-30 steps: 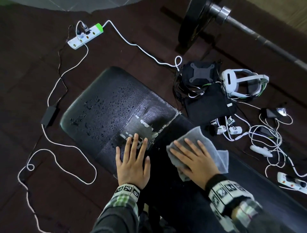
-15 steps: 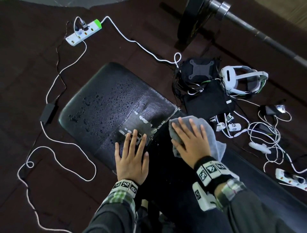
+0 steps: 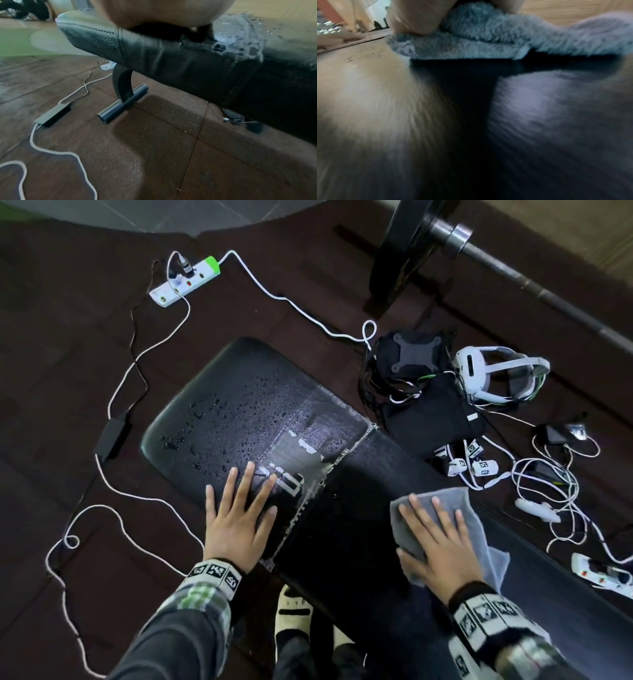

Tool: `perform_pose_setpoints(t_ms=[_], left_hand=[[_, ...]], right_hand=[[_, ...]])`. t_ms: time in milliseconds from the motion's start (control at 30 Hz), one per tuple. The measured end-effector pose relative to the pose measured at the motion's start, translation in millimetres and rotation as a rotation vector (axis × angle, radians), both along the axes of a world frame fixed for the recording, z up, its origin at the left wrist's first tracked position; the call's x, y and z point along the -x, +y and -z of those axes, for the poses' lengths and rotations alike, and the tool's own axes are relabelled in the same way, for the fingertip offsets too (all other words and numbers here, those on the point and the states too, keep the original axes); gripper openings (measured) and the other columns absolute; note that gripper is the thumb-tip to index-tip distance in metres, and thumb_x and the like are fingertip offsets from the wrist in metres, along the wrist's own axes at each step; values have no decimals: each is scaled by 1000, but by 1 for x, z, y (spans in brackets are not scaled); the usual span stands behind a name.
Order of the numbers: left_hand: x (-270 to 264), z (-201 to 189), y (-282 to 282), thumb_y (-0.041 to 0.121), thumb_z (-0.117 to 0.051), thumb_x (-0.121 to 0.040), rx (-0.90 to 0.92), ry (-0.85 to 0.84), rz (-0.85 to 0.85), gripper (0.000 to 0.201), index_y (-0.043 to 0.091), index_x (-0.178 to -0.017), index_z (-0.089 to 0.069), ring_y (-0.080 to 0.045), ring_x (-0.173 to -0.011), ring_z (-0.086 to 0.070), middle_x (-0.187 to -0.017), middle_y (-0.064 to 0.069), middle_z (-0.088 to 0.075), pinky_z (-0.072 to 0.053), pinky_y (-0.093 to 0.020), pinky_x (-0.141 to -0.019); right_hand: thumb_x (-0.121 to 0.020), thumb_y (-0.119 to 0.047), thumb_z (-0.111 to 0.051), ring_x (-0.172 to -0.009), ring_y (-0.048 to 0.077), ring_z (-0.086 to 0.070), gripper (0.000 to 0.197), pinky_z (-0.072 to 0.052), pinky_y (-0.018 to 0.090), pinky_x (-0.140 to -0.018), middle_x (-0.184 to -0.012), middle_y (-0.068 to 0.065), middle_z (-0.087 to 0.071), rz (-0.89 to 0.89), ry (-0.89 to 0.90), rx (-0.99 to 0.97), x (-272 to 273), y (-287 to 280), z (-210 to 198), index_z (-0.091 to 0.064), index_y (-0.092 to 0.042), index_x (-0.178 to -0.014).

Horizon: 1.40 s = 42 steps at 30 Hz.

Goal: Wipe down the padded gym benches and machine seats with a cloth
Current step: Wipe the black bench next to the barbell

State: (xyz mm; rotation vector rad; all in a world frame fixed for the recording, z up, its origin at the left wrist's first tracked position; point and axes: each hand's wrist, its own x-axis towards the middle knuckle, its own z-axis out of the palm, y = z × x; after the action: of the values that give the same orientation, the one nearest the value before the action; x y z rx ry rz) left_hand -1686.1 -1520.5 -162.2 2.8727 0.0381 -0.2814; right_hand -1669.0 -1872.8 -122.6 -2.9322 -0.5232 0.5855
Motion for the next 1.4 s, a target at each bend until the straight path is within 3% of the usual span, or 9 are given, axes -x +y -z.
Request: perform_pose_setpoints(t_ms=[100,233,500,633,800,1000,1167,1300,1400], left_hand=[[0,0,-2,59,-14,-100,7,2,-31,56,39,-148,-35,-22,-150,-16,-163,3,-21,-1,-53,-119],[1,0,0,57,-15,-100,14,2,-26,54,40,-149,-33,-22,-150,-16,-162,3,-22,-1,-51,-118],[1,1,1,56,-21,-99,36,-3,-36,52,45,-149,-26,-19,-148,-19,-161,5,-25,1,-47,-119],[0,1,-1,53,-29,-97,50,-21,-38,53,45,-149,-28,-19,-148,-20,-161,5,-27,1,-47,-119],[1,2,0,54,-29,-97,52,-23,-50,53,48,-150,-23,-17,-149,-17,-162,6,-24,4,-46,-119],[2,4,1,55,-27,-98,55,-49,-42,58,52,-151,-7,-17,-149,-15,-162,7,-19,2,-47,-119],[2,4,0,55,-27,-97,53,-43,-50,58,53,-151,-6,-17,-150,-14,-163,8,-19,3,-47,-119],[1,3,-1,56,-26,-97,45,-26,-50,56,52,-151,-13,-17,-150,-15,-162,8,-20,3,-47,-119],[0,1,-1,55,-28,-97,37,-23,-47,54,48,-150,-22,-18,-149,-17,-162,6,-22,1,-49,-119]], right_hand=[[-84,-61,-29,-137,26,-22,70,-12,49,-109,-152,-8,-28,91,-46,14,-28,36,4,-17,-33,-147],[-81,-58,-35,-133,27,-28,67,-17,53,-105,-144,-5,-43,-94,-87,1,-38,95,8,-29,-30,-141],[-65,-53,-49,-140,20,-21,85,-17,48,-108,-151,-15,-27,-536,-50,-46,31,65,15,-23,-40,-145],[-70,-57,-42,-144,14,0,83,-4,44,-112,-155,-18,-4,-342,-44,-21,24,28,10,-12,-43,-146],[-81,-56,-34,-136,26,-24,75,-8,46,-109,-153,-9,-19,-70,-77,35,-14,53,8,-5,-38,-147],[-79,-50,-40,-135,26,-27,68,-16,55,-106,-148,-9,-36,-204,-68,-12,-13,100,6,-27,-35,-144],[-68,-48,-51,-139,20,-26,80,-17,50,-108,-149,-12,-32,-409,36,-139,33,65,3,-30,-36,-144],[-65,-47,-52,-142,14,-16,94,-10,40,-113,-153,-15,-23,-197,117,-177,40,26,-2,-11,-33,-148],[-70,-44,-48,-142,21,-13,84,-2,38,-114,-155,-7,-13,-66,83,-201,25,22,0,-19,-28,-147]])
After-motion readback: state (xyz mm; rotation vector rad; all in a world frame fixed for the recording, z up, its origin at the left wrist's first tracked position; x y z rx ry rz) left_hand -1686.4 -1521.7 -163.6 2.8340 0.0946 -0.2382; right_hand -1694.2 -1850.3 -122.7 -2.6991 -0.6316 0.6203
